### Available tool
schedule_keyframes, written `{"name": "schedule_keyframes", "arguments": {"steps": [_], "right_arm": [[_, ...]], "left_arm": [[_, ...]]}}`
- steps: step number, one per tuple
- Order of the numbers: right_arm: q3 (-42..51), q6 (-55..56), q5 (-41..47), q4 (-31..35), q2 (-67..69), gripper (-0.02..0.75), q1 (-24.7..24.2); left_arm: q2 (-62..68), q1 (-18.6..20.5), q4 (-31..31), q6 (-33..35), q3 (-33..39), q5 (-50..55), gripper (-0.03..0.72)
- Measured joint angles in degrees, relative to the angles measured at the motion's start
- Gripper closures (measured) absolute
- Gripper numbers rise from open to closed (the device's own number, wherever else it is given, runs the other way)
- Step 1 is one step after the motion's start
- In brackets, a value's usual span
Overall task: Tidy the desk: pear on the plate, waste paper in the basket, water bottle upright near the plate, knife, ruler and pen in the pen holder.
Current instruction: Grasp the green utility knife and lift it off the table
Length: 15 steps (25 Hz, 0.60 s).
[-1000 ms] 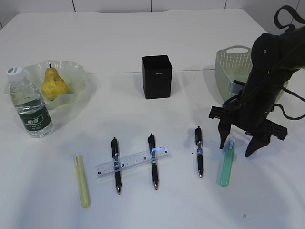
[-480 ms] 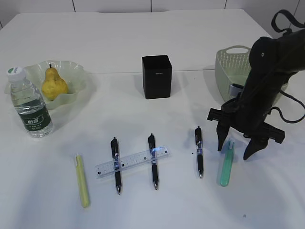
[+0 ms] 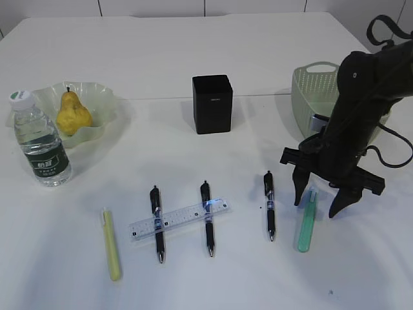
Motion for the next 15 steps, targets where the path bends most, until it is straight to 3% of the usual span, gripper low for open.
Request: {"name": "schedule_keyframes", "arguments": {"steps": [15], "right_arm": [[0.0,0.0,0.0,0.0,0.7,0.244,0.0]], "left_arm": [[0.0,0.0,0.0,0.0,0.0,0.0,0.127]]}}
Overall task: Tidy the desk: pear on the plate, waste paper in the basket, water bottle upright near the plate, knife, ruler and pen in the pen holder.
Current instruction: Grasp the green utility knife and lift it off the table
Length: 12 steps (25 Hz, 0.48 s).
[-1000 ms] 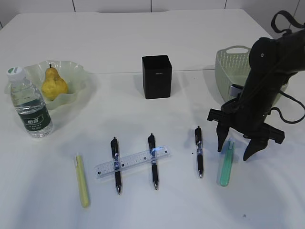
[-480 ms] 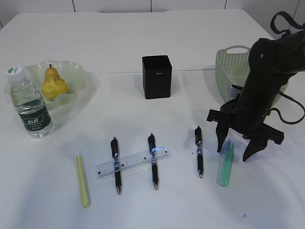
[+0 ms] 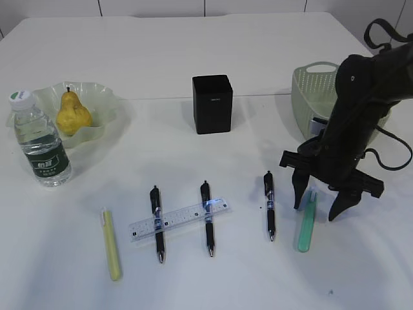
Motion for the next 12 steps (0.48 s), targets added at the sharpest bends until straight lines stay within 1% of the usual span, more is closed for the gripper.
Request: {"name": "schedule_keyframes", "arguments": {"steps": [12], "right_arm": [[0.0,0.0,0.3,-0.3,0.5,0.244,0.0]], "left_arm": [[0.0,0.0,0.0,0.0,0.0,0.0,0.127]]}}
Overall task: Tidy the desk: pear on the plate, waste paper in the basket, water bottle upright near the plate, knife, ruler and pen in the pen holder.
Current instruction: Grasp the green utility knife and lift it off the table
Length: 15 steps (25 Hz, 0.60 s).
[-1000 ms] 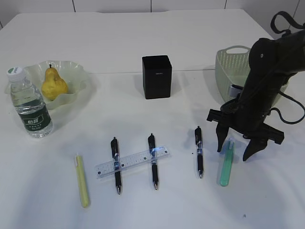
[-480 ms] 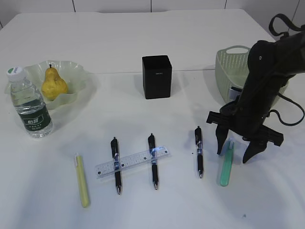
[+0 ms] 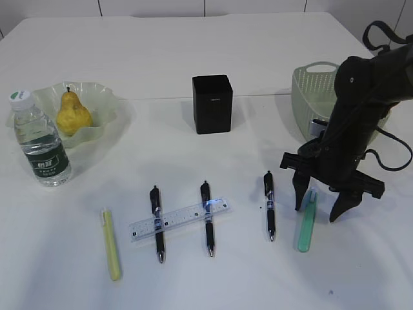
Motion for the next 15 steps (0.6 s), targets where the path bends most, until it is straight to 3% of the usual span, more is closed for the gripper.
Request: {"name": "schedule_keyframes", "arguments": {"steps": [15], "right_arm": [[0.0,0.0,0.2,-0.2,0.0,0.244,0.0]], "left_arm": [[0.0,0.0,0.0,0.0,0.0,0.1,0.127]]}}
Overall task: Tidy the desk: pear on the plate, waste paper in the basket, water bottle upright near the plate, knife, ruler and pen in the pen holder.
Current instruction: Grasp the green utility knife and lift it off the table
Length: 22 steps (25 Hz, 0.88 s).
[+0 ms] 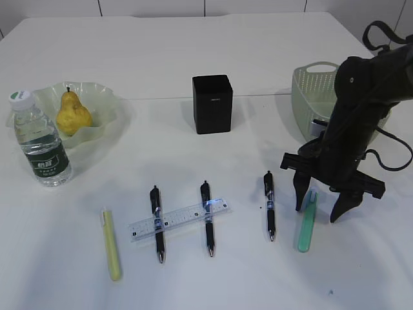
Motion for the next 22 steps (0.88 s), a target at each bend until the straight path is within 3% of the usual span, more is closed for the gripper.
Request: {"name": "schedule_keyframes", "arguments": {"steps": [22], "right_arm": [[0.0,0.0,1.1,-0.5,0.0,0.244,0.0]], "left_arm": [[0.0,0.0,0.0,0.0,0.0,0.9,0.127]]}}
